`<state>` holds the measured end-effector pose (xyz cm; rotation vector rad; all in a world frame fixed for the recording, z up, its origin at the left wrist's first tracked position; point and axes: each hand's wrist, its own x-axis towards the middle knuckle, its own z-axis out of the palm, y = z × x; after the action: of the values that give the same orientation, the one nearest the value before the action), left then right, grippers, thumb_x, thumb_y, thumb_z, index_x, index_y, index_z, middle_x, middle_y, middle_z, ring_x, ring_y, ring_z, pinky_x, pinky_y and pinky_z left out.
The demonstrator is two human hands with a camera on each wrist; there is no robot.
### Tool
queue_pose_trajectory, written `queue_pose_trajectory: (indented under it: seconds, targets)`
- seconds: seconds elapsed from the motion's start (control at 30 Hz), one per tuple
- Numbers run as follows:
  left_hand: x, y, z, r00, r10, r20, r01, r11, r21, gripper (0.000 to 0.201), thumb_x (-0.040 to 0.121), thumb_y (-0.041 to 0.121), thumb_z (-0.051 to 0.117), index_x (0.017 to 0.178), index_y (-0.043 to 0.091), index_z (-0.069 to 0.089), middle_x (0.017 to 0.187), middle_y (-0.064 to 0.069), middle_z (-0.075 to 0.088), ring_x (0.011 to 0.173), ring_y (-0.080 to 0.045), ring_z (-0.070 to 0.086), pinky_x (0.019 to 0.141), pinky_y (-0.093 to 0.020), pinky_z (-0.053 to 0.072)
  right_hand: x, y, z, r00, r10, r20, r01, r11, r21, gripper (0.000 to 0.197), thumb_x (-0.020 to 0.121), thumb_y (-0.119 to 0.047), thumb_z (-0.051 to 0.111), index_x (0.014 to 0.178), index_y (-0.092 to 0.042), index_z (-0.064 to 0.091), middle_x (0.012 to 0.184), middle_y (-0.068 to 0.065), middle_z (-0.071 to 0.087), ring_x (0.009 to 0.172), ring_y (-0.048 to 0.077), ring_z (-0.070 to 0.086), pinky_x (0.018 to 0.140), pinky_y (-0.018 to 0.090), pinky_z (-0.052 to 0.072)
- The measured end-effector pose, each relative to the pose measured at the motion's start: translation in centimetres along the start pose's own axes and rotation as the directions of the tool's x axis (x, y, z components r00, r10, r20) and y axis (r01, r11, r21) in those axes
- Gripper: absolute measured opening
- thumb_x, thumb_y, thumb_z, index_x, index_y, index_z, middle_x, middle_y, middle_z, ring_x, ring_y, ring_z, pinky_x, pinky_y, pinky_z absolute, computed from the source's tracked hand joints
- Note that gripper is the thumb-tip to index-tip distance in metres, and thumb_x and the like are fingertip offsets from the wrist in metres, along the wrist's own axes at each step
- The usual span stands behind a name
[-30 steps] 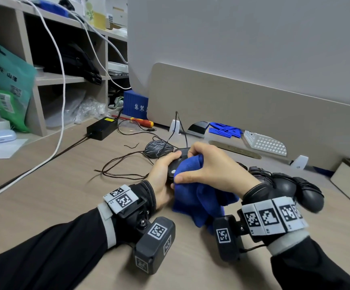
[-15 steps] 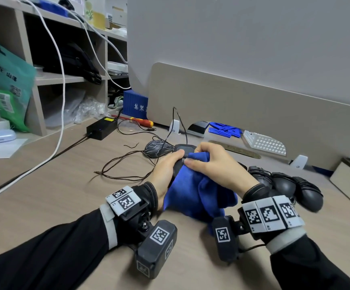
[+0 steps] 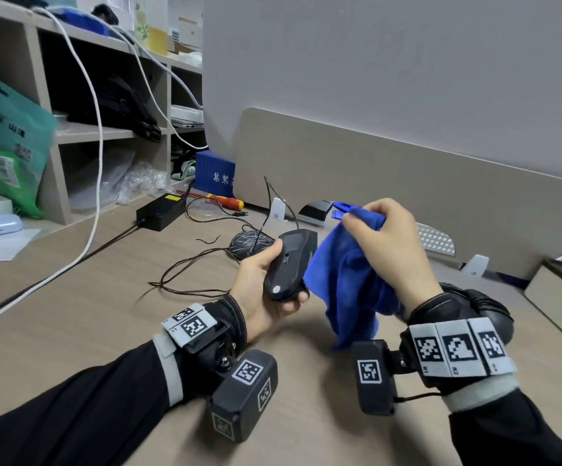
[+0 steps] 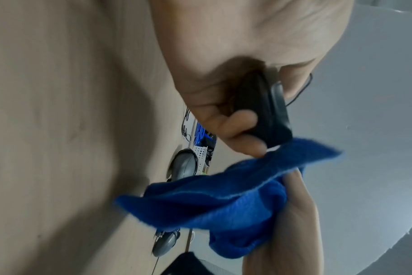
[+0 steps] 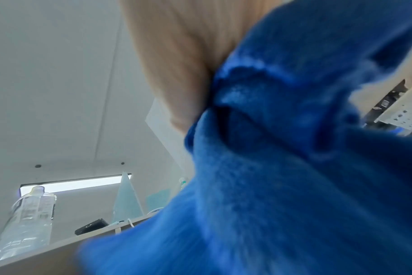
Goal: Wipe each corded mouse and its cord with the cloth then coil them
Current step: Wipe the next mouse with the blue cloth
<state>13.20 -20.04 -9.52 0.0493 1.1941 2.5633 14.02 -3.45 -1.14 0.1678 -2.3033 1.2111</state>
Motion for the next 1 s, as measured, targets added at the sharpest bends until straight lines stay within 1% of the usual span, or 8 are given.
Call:
queue_pose_trajectory:
  seconds: [0.1,0.2,0.37,0.43,0.57,0.77,0.9,1.0]
  targets:
    - [0.1,0.1,-0.1,1.0,-0.017,-0.012,0.016,1.0,-0.008,0.041,0.096,0.047,0.048,0.09,0.01,0.064,0.073,-0.009,0.06,0.042,-0.018,0.045,0.033,-0.016,0.028,-0.3,-0.8,0.5,0.994,0.024,0.111,-0.035,0.994,0.104,0.017,0.089,-0.006,0.055,0.105,-0.014,0.056,0.095,-0.009,0.06,0.07,-0.011,0.054,0.061,0.007,0.041]
    - [-0.3,0.1,0.3,1.0,-0.015,-0.018,0.015,1.0,-0.005,0.036,0.095,0.047,0.052,0.085,0.014,0.063,0.067,-0.004,0.057,0.038,-0.015,0.043,0.031,-0.016,0.025,-1.1,-1.1,1.7,0.949,-0.112,0.295,0.102,0.994,0.05,0.017,0.088,-0.004,0.063,0.098,-0.018,0.063,0.092,-0.006,0.064,0.073,-0.008,0.056,0.066,0.009,0.043]
    - [0.4,0.4,-0.4,0.993,-0.003,-0.119,-0.004,0.998,-0.057,0.038,0.097,0.047,0.05,0.082,0.013,0.06,0.059,0.0,0.052,0.036,-0.01,0.042,0.028,-0.016,0.024,-2.1,-1.3,2.5,0.781,-0.187,0.595,0.239,0.971,-0.008,0.013,0.078,-0.004,0.08,0.081,-0.014,0.073,0.081,-0.002,0.068,0.074,0.008,0.064,0.07,0.021,0.051]
    - [0.3,0.4,-0.3,0.997,-0.01,-0.073,0.006,0.999,-0.053,0.037,0.098,0.046,0.049,0.081,0.014,0.059,0.058,0.0,0.051,0.036,-0.01,0.041,0.028,-0.016,0.022,-2.0,-1.3,2.4,0.804,-0.21,0.556,0.225,0.973,0.042,0.012,0.077,-0.003,0.081,0.081,-0.013,0.075,0.08,0.0,0.069,0.072,0.006,0.064,0.069,0.019,0.05]
    - [-0.6,0.0,0.3,0.993,-0.053,0.105,0.059,0.997,-0.058,0.035,0.1,0.042,0.044,0.087,0.015,0.061,0.067,-0.005,0.056,0.036,-0.012,0.041,0.029,-0.015,0.016,-0.9,-0.6,1.7,0.939,-0.233,0.253,0.222,0.972,0.07,0.019,0.081,-0.004,0.077,0.084,-0.023,0.077,0.081,-0.007,0.07,0.076,0.001,0.063,0.073,0.017,0.049]
    - [-0.1,0.2,-0.1,0.999,-0.03,0.044,0.032,0.998,-0.049,0.037,0.099,0.045,0.046,0.085,0.013,0.06,0.063,-0.003,0.046,0.035,-0.011,0.04,0.027,-0.015,0.019,-1.9,-1.9,2.0,0.784,-0.253,0.567,0.282,0.959,0.037,0.033,0.078,-0.001,0.079,0.073,-0.032,0.07,0.073,-0.019,0.062,0.069,-0.002,0.06,0.064,0.011,0.045]
    - [-0.5,0.1,0.3,0.993,-0.038,0.113,0.046,0.997,-0.065,0.034,0.1,0.043,0.044,0.093,0.015,0.061,0.07,-0.007,0.051,0.036,-0.011,0.04,0.028,-0.015,0.018,-1.2,-1.0,1.3,0.9,-0.229,0.372,0.225,0.973,0.054,0.016,0.079,-0.003,0.078,0.081,-0.019,0.076,0.08,-0.012,0.069,0.078,0.002,0.064,0.071,0.018,0.049]
    - [-0.4,0.2,0.3,0.998,-0.04,0.041,0.043,0.996,-0.077,0.036,0.101,0.042,0.043,0.087,0.014,0.06,0.063,-0.003,0.049,0.035,-0.01,0.039,0.029,-0.014,0.017,-1.7,-1.4,2.1,0.859,-0.274,0.432,0.29,0.957,0.031,0.015,0.077,-0.005,0.08,0.079,-0.019,0.076,0.078,-0.01,0.065,0.075,0.003,0.062,0.069,0.02,0.048]
